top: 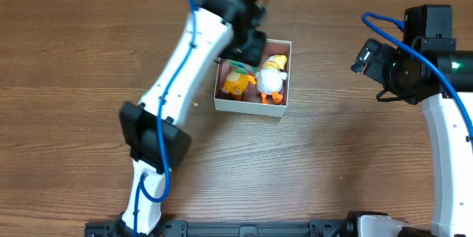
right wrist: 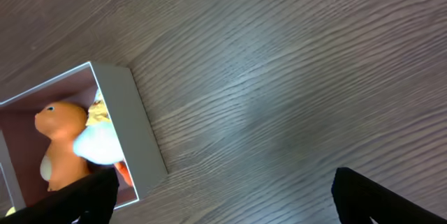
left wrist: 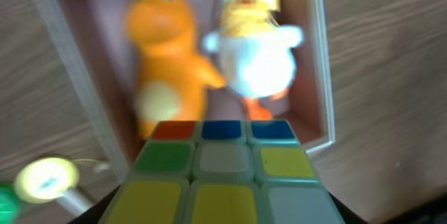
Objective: Pack container
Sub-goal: 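Lower the Rubik's cube into the box and open the left gripper, then move the left gripper down onto the green round toy and grasp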
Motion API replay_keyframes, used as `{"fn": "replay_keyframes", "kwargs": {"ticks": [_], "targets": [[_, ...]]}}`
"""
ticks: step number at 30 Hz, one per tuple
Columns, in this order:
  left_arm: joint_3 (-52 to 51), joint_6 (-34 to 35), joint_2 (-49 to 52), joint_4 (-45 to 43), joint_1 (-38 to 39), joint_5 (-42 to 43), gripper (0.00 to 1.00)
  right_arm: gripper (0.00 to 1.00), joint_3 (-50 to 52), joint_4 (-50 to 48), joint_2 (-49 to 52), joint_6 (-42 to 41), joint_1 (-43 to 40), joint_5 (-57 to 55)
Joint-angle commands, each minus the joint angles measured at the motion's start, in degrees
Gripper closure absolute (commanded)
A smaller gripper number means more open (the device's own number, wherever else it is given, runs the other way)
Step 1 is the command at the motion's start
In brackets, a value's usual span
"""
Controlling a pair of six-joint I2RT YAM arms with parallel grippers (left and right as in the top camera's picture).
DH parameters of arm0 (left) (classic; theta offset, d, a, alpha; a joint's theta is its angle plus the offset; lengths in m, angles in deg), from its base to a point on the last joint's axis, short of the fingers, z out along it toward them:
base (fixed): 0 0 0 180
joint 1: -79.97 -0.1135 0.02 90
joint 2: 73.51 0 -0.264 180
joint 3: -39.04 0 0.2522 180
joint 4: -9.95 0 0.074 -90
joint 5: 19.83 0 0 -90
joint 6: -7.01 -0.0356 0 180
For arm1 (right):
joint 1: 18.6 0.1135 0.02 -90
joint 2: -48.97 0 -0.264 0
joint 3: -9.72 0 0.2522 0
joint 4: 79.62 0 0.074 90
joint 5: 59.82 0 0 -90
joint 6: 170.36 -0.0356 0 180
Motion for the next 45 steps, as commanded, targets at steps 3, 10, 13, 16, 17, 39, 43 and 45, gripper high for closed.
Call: {"fn": "replay_keyframes", "kwargs": {"ticks": [3, 10, 13, 16, 17, 39, 43, 45], "targets": [[-15.8, 12.3, -0.8, -11.1, 6.6, -5.6, 0.68, 0.00, 0.2, 0.6, 0.1, 0.4, -0.2, -1.0], [-23.4, 13.4, -0.9, -17.9, 6.9, -7.4, 0.53, 0.00, 0.2, 1.3, 0.1, 0.4, -0.2, -1.0], [-21.7, 13.4, -0.9, -14.7, 6.9, -3.9, 0.00, 0.00, 0.2, 1.6, 0.1, 0.4, -0.2, -1.0], [-16.8, 13.4, -0.9, -10.1, 6.9, -4.0, 0.00, 0.00, 0.2, 1.6, 0.1, 0.4, -0.2, -1.0], [-15.3, 13.4, -0.9, -9.2, 6.9, -4.2, 0.00, 0.00, 0.2, 1.6, 0.1, 0.4, -0.2, -1.0], [-30.6, 5.4, -38.4, 7.6, -21.8, -21.7, 0.00, 0.00, 0.2, 3.1, 0.1, 1.4, -0.2, -0.3], [-52.5, 5.7, -35.8, -7.8, -24.7, -12.8, 0.00, 0.00, 0.2, 3.1, 0.1, 1.4, -0.2, -0.3], [-58.6, 7.5, -34.7, -12.8, -24.5, -10.1, 0.01, 0.00, 0.2, 3.0, 0.1, 1.4, -0.2, -0.3]]}}
